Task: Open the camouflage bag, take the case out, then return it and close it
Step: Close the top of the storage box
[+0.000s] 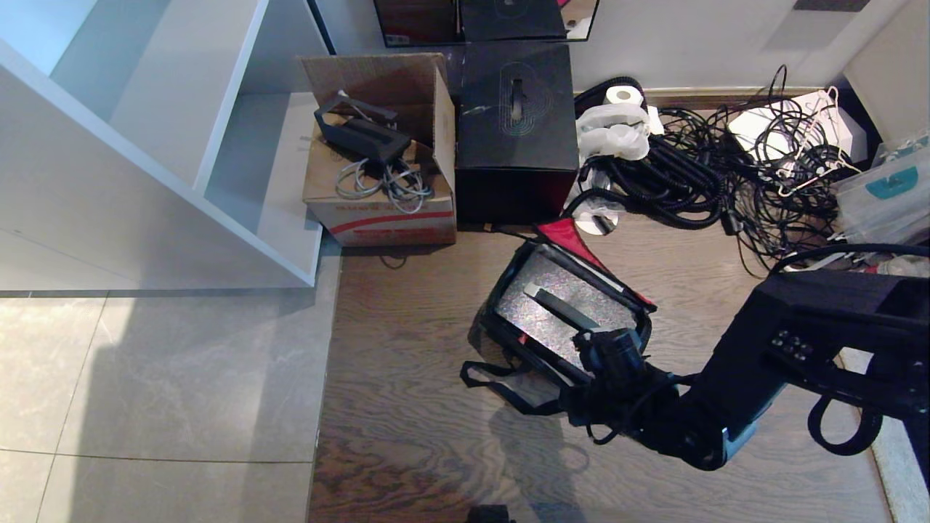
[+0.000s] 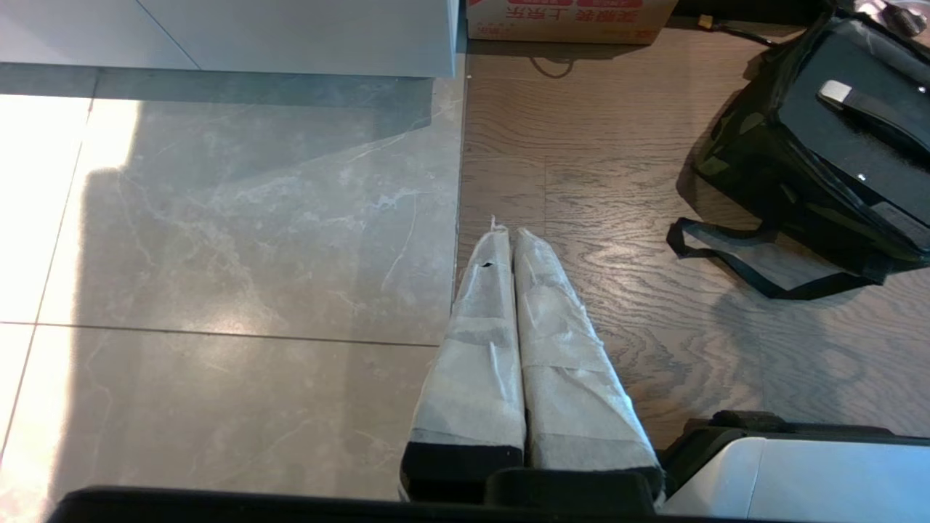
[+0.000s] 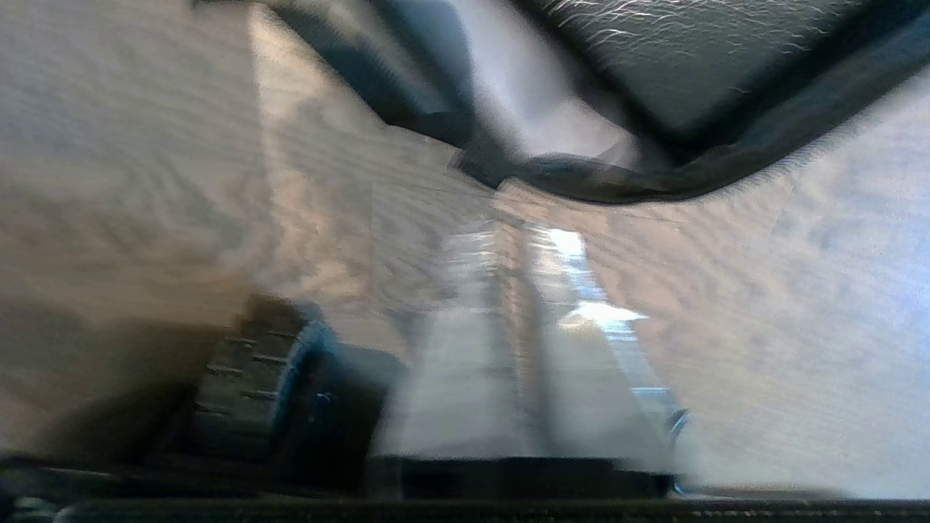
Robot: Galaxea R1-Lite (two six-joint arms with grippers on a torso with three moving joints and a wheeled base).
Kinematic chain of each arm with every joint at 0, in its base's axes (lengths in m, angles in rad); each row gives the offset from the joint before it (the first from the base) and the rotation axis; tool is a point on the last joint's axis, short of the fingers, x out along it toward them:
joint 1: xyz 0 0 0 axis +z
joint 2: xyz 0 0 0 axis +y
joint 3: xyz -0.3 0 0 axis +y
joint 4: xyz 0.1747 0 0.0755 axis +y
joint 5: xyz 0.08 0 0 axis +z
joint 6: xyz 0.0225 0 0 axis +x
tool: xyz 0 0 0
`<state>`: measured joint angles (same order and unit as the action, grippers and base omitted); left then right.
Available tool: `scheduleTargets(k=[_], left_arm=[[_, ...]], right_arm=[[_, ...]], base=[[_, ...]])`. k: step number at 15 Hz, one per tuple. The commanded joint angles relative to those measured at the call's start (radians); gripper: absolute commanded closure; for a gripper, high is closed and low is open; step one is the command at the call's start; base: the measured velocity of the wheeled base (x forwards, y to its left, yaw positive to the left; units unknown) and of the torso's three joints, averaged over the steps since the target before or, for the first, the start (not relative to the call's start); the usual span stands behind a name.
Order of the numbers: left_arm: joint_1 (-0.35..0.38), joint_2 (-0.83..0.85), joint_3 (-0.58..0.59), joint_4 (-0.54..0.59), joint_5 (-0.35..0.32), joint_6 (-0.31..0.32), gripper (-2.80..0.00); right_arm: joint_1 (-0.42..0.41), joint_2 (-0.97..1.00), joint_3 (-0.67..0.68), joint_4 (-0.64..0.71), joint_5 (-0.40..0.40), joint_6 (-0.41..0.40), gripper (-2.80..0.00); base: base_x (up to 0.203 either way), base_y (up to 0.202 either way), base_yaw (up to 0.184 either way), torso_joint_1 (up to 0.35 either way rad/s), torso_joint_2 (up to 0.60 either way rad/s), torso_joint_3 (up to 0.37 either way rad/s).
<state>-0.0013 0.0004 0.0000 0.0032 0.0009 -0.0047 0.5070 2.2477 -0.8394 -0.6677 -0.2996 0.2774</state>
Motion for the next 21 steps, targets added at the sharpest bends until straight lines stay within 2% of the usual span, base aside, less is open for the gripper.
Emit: scheduleTargets(k=[1, 5, 6, 10, 12, 16, 18, 21], left_arm=[[0.0, 0.0, 0.0, 0.0, 0.001, 0.0, 0.0], [0.0, 0.0, -0.002, 0.0, 0.001, -0.001, 0.0], [0.0, 0.0, 0.0, 0.0, 0.001, 0.0, 0.0], [0.0, 0.0, 0.0, 0.0, 0.001, 0.0, 0.0], [0.0, 0.0, 0.0, 0.0, 0.001, -0.001, 0.0], [0.0, 0.0, 0.0, 0.0, 0.001, 0.0, 0.0], [-0.002, 0.0, 0.0, 0.0, 0.001, 0.0, 0.0], [0.0, 0.0, -0.001, 0.0, 0.001, -0.001, 0.0]], right_arm=[[-0.115, -0.097, -0.027, 0.047, 0.052, 0.165, -2.8], [-0.326, -0.137, -0.15, 0.147, 0.113, 0.327, -2.8], [-0.376, -0.131, -0.182, 0.155, 0.153, 0.395, -2.8], [-0.554, -0.031, -0.317, 0.168, 0.26, 0.778, -2.8], [-0.59, 0.039, -0.361, 0.169, 0.332, 0.902, -2.8], [-0.597, 0.199, -0.518, 0.168, 0.402, 1.151, -2.8], [-0.599, 0.262, -0.593, 0.168, 0.442, 1.191, -2.8], [-0.6, 0.346, -0.684, 0.159, 0.585, 1.202, -2.8]], base=[[0.0, 0.0, 0.0, 0.0, 0.0, 0.0], [0.0, 0.0, 0.0, 0.0, 0.0, 0.0], [0.0, 0.0, 0.0, 0.0, 0.0, 0.0], [0.0, 0.0, 0.0, 0.0, 0.0, 0.0], [0.0, 0.0, 0.0, 0.0, 0.0, 0.0], [0.0, 0.0, 0.0, 0.0, 0.0, 0.0], [0.0, 0.0, 0.0, 0.0, 0.0, 0.0], [0.0, 0.0, 0.0, 0.0, 0.0, 0.0]])
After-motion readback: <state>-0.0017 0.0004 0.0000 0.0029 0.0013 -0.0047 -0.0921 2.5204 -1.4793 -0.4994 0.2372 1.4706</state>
